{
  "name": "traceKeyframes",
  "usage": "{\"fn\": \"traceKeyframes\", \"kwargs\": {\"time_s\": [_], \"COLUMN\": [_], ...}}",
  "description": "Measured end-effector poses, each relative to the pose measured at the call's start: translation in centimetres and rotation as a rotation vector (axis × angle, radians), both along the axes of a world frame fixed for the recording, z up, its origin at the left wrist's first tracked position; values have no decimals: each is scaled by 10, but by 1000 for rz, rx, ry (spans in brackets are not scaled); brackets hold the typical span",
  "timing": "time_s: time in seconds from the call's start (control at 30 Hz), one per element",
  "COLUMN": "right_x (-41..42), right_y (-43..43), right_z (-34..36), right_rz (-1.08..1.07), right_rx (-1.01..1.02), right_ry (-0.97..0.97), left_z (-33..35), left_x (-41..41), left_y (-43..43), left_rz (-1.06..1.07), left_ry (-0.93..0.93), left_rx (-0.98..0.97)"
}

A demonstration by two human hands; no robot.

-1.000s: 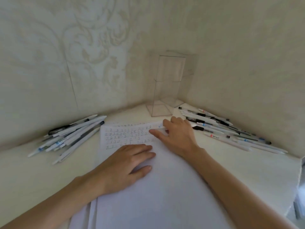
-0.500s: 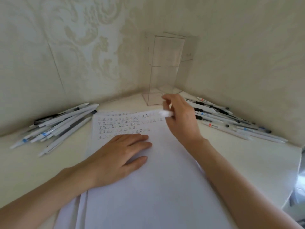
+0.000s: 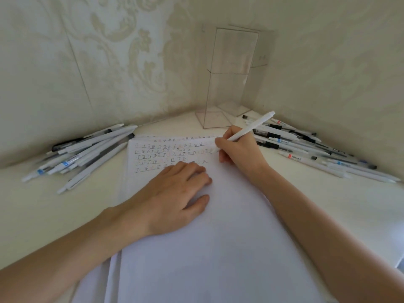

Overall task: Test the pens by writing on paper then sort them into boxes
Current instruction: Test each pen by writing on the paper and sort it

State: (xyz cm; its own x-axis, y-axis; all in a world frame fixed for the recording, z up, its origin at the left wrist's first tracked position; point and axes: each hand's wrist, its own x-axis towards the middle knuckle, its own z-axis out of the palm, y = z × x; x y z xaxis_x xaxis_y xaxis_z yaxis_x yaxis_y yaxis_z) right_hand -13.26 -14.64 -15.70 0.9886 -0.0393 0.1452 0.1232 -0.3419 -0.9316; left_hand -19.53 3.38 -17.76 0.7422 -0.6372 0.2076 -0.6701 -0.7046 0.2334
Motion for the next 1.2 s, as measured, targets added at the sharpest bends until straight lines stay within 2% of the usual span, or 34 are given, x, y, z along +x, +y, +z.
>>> {"fn": "traceKeyframes", "kwargs": {"time_s": [0.27, 0.87, 1.2], "right_x": [2, 6, 6], "right_y": [6, 5, 4], "right_z": [-7, -11, -11], "right_rz": [24, 10, 6], "right_rx": [-116, -171, -131], "right_ry": [-88, -135, -133], "left_z": [1, 3, 2], "left_x": [-2, -2, -1], "left_y": [-5, -4, -4], "left_rz": [-22, -16, -22], "left_ry": [136, 127, 123], "left_rx": [126, 130, 121]}}
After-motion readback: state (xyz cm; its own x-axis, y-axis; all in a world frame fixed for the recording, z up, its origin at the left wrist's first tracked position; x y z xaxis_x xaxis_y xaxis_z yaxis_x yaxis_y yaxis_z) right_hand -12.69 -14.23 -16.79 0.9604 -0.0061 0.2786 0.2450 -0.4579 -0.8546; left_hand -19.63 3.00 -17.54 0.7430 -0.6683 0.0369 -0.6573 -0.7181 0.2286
